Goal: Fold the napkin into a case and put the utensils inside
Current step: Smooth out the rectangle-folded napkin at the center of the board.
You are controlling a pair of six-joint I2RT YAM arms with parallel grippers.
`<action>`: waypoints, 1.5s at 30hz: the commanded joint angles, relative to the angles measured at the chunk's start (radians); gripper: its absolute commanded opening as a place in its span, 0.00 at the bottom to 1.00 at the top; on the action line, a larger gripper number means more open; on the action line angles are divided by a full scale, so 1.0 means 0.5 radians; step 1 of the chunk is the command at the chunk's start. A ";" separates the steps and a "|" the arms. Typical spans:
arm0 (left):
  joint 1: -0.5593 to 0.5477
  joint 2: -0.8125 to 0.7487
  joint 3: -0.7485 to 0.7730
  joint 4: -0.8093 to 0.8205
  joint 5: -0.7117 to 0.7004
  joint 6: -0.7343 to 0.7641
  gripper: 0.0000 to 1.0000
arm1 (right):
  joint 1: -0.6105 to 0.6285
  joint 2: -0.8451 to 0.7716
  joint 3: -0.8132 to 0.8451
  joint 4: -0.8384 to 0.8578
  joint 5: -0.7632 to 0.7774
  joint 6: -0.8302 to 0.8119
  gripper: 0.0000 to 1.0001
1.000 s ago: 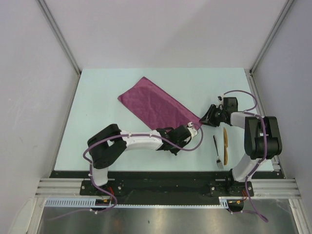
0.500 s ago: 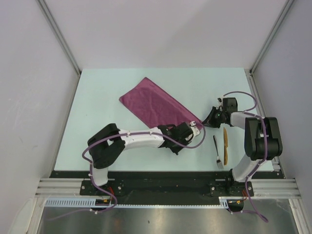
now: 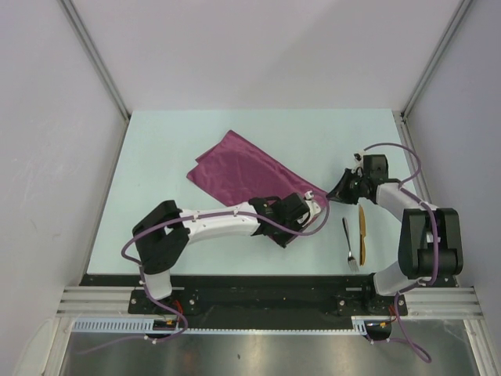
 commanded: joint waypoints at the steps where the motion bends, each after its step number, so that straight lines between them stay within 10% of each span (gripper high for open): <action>1: 0.002 0.058 0.141 -0.121 -0.352 0.113 0.07 | -0.009 0.088 0.008 0.051 -0.063 -0.006 0.00; 5: 0.021 0.006 0.056 -0.072 -0.107 0.073 0.50 | -0.006 0.086 0.070 -0.062 0.104 -0.024 0.27; 15: 0.977 -0.390 -0.119 0.149 0.488 -0.475 0.72 | 0.110 -0.080 0.097 -0.372 0.360 -0.070 0.68; 18: 1.345 -0.430 -0.217 0.308 0.749 -0.623 0.94 | 0.275 -0.224 0.097 -0.519 0.467 -0.064 0.70; 26: 2.103 -0.353 -0.435 0.468 0.710 -0.979 0.81 | 0.840 -0.491 -0.007 -0.520 0.487 0.346 0.70; 45: 2.217 0.389 0.138 0.299 0.142 -1.025 0.57 | 1.346 -0.151 -0.019 -0.529 0.946 1.147 0.47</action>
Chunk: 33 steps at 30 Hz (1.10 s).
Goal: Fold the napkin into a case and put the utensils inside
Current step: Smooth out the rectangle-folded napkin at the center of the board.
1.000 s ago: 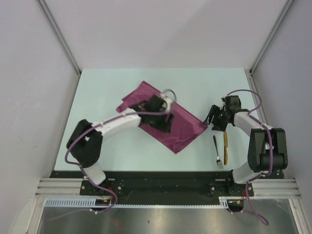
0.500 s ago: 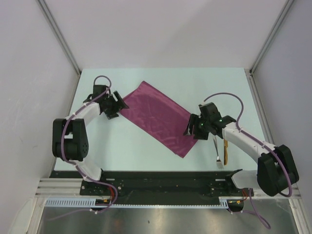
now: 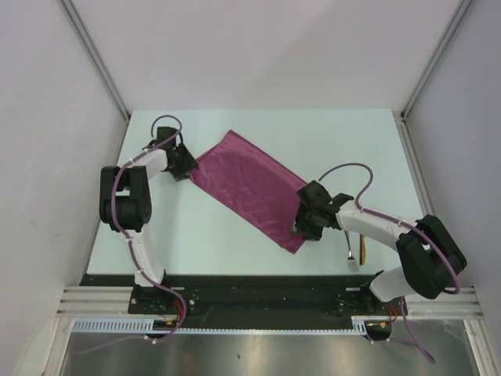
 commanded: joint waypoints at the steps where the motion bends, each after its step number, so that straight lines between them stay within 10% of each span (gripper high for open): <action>1: -0.004 0.097 0.070 -0.010 -0.072 -0.016 0.55 | 0.070 0.046 0.048 0.028 0.080 0.175 0.44; 26: -0.004 0.017 0.017 0.072 -0.007 0.000 0.40 | 0.349 0.356 0.220 -0.313 0.230 0.055 0.43; 33: -0.004 -0.007 0.017 0.097 0.033 0.012 0.23 | 0.353 0.472 0.284 -0.319 0.258 0.028 0.21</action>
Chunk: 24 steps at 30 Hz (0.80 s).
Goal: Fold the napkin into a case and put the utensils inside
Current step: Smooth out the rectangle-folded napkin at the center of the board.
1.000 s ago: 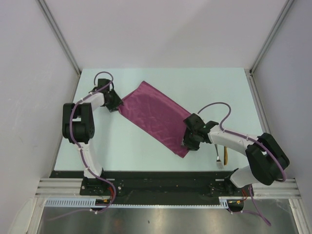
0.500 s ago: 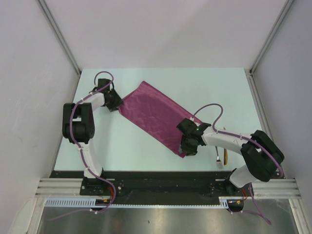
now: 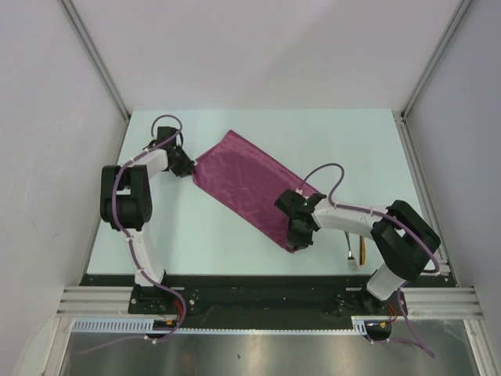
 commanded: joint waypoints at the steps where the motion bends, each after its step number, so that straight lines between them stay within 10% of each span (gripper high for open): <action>1: -0.004 -0.054 -0.013 0.047 0.052 0.025 0.22 | 0.013 0.083 0.044 0.012 0.082 -0.032 0.08; 7: -0.004 -0.078 0.070 0.115 0.171 0.068 0.00 | 0.004 -0.225 0.044 0.040 0.204 -0.059 0.00; 24: -0.004 0.314 0.713 0.269 0.429 0.126 0.00 | -0.257 -0.257 0.087 0.291 -0.188 -0.265 0.00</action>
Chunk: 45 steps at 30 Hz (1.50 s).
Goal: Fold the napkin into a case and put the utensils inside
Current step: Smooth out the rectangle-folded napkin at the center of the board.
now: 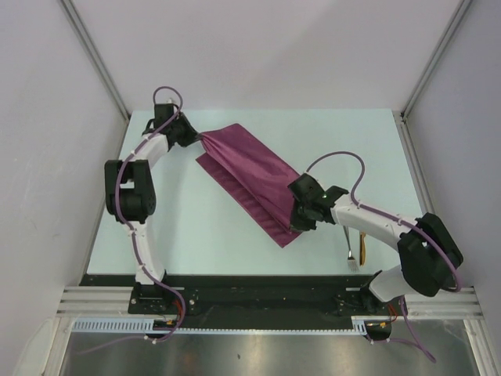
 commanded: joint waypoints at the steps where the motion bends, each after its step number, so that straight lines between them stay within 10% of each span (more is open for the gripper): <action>1: -0.006 0.179 0.219 -0.062 0.058 0.070 0.00 | -0.053 0.081 0.082 0.137 -0.142 -0.067 0.00; 12: 0.000 0.470 0.636 -0.577 -0.110 0.327 0.04 | 0.033 0.302 0.104 0.187 -0.281 -0.049 0.00; 45: -0.006 0.624 0.802 -0.716 -0.147 0.410 0.17 | 0.060 0.372 0.067 0.171 -0.250 0.003 0.13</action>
